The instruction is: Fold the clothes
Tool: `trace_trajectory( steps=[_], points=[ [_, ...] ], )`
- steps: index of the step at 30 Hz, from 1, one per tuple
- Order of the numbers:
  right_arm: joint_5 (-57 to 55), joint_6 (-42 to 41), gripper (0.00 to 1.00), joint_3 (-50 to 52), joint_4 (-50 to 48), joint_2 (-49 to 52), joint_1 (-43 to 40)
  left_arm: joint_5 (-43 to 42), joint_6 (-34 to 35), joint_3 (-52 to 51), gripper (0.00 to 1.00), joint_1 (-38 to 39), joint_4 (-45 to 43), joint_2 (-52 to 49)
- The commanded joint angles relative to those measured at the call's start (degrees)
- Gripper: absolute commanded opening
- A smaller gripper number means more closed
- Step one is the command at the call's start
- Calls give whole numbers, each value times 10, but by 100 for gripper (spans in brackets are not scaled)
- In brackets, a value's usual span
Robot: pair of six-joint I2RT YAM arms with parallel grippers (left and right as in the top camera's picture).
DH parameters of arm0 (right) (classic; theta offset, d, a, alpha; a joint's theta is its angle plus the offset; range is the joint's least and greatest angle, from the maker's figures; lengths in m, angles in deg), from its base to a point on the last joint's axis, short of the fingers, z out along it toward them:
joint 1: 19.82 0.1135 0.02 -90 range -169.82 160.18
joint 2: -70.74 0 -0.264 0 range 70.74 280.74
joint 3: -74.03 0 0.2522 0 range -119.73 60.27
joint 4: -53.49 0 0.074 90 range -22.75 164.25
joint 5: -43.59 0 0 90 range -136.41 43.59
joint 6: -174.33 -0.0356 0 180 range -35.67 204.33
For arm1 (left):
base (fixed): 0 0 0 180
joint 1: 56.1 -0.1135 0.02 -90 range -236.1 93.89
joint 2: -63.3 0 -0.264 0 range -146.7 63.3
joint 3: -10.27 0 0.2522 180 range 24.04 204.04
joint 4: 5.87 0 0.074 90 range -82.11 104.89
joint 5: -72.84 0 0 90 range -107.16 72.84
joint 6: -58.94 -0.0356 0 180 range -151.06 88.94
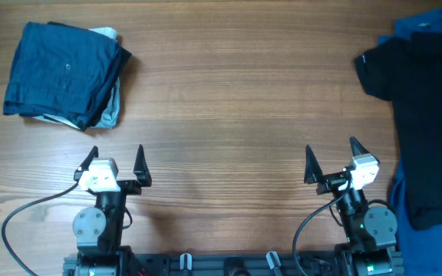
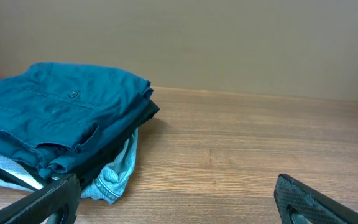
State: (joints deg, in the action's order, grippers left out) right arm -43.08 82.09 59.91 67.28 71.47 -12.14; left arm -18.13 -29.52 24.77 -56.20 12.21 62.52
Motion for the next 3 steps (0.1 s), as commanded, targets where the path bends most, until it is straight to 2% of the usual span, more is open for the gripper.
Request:
trace_trajectory(
  steps=[1, 3],
  points=[
    [-6, 6, 100, 1, -2, -5, -3, -9, -11, -4, 100, 2, 0, 5],
    [-6, 6, 100, 1, -2, -5, -3, -9, -11, -4, 100, 2, 0, 4]
  ],
)
